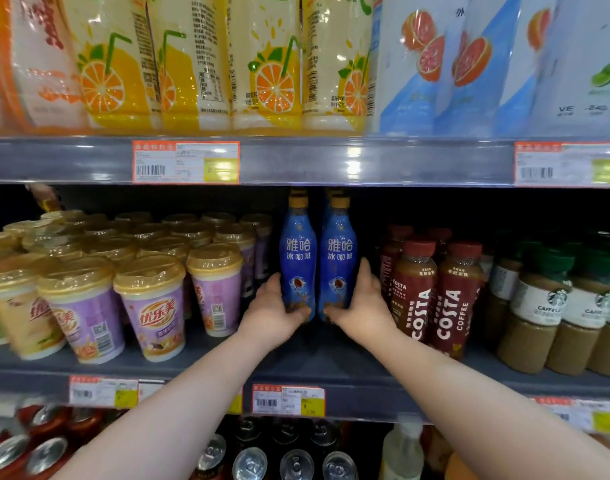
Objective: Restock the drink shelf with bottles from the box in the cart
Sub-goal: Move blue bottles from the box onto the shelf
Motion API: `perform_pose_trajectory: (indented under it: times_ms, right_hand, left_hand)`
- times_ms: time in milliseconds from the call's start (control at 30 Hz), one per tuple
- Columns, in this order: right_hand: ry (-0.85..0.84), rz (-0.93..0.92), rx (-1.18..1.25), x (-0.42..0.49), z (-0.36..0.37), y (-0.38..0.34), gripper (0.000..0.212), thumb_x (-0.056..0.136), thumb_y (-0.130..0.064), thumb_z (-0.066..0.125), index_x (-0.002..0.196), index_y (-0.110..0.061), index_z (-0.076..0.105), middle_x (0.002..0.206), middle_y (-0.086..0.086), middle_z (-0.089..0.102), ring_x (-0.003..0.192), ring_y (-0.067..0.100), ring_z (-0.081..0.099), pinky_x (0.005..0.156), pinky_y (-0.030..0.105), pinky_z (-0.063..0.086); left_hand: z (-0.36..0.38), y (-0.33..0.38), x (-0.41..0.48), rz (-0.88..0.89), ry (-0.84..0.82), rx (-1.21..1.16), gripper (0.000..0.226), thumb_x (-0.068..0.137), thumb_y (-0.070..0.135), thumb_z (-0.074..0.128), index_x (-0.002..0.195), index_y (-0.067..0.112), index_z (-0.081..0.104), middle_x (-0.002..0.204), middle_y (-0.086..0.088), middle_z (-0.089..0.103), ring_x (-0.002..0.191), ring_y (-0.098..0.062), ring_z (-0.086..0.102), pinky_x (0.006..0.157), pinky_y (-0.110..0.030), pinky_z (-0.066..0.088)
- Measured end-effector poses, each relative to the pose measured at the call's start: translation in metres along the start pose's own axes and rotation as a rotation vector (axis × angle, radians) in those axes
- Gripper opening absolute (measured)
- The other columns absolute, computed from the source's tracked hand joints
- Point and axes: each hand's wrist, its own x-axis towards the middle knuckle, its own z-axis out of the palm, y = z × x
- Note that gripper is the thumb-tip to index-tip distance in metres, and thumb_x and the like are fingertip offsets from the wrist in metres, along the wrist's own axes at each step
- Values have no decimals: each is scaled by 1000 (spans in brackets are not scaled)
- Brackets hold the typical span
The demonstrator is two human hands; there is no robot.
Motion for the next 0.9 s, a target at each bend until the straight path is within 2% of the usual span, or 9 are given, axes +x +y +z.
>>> perform_pose_trajectory:
  times_ms: [133,200,267,400,500,667,900]
  right_hand:
    - [-49,-238,-437,-21,-6,-5,88,81,-34,65,150,-22,10,157,6,6,143,31,11,111,42,27]
    - [-108,-342,-584,-29,-5,-10,81,84,-40,61,149,-22,16,157,5,9,144,30,6,113,44,22]
    - [-148,-413,-646,-37,-1,-16,75,85,-45,58,146,-23,22,155,4,18,143,30,10,112,45,20]
    - [-187,-486,-664,-56,15,-32,64,85,-49,55,140,-26,32,146,1,34,138,28,22,109,45,24]
    - [-233,-526,-661,-71,31,-45,65,86,-50,52,142,-25,30,145,-1,35,136,26,25,107,43,25]
    - [-324,-571,-646,-101,68,-79,63,89,-48,48,143,-25,28,148,-1,32,140,26,20,110,45,20]
    - [-420,-710,-618,-185,157,-164,56,86,-52,49,134,-26,38,140,-1,43,133,26,31,106,43,29]
  left_hand:
    - [-15,7,-32,163,11,521,81,81,49,62,146,21,24,151,-10,29,134,-31,34,107,-40,35]
    - [-21,10,-48,213,32,626,80,83,52,59,147,20,24,151,-10,29,134,-31,32,108,-38,33]
    - [-27,10,-63,209,33,687,78,84,55,55,147,19,23,151,-9,29,134,-30,33,108,-38,32]
    - [-39,2,-92,141,28,749,77,84,55,53,145,19,25,147,-8,33,132,-28,33,105,-41,34]
    - [-55,-14,-114,115,50,766,75,83,56,53,143,18,28,144,-7,37,130,-28,34,103,-40,35]
    - [-93,-54,-158,6,51,783,76,84,59,49,143,15,29,143,-8,38,130,-28,35,103,-43,36]
    - [-194,-138,-269,-248,60,839,75,80,60,51,140,19,31,141,-4,40,130,-27,34,104,-42,34]
